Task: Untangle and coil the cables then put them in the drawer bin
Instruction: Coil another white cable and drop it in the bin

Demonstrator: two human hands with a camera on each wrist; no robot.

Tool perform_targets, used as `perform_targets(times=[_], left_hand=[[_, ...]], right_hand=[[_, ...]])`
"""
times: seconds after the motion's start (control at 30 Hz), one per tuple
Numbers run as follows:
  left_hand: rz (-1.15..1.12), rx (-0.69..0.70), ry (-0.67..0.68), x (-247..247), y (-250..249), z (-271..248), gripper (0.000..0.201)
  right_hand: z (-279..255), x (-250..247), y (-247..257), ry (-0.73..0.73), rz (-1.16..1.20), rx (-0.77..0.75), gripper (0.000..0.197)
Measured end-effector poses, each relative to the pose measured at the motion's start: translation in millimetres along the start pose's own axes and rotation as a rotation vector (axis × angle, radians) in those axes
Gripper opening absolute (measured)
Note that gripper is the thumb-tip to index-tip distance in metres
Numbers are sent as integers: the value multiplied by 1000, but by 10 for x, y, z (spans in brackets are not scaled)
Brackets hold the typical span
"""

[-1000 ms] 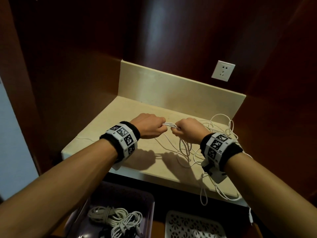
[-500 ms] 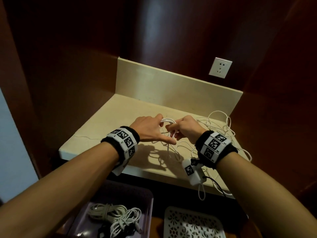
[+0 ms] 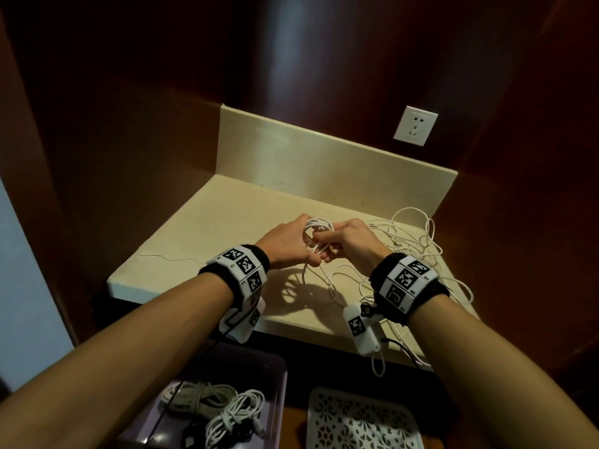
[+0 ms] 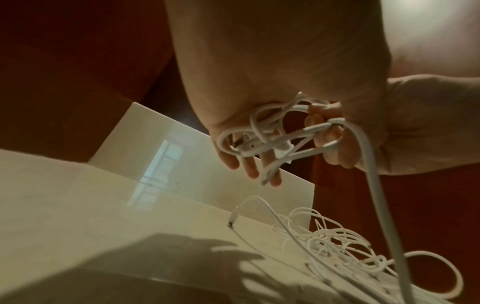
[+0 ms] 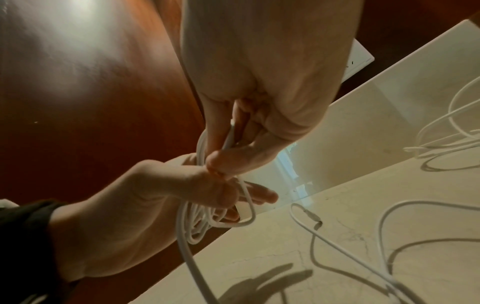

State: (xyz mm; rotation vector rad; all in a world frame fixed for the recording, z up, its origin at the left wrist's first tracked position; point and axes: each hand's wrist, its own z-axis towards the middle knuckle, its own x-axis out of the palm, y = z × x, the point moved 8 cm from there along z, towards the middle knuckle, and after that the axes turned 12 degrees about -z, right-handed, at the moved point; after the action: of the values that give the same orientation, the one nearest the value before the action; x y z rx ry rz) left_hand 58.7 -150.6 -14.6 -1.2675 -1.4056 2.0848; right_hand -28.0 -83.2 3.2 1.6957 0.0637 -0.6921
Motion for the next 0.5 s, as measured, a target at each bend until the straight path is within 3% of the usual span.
perform_targets(times=[0.17,0.33,0.5], left_hand=[[-84,1,0,10,7,30,56],[-113,-5,-6,13,20,64,30],[-64,-31,-5,25,85,80,11]], right_hand=[[-9,-31,5,2,-14,-29,14],[5,-75,62,-62,-85,-74,13],[51,-150,71,-188,-405,-122,18]])
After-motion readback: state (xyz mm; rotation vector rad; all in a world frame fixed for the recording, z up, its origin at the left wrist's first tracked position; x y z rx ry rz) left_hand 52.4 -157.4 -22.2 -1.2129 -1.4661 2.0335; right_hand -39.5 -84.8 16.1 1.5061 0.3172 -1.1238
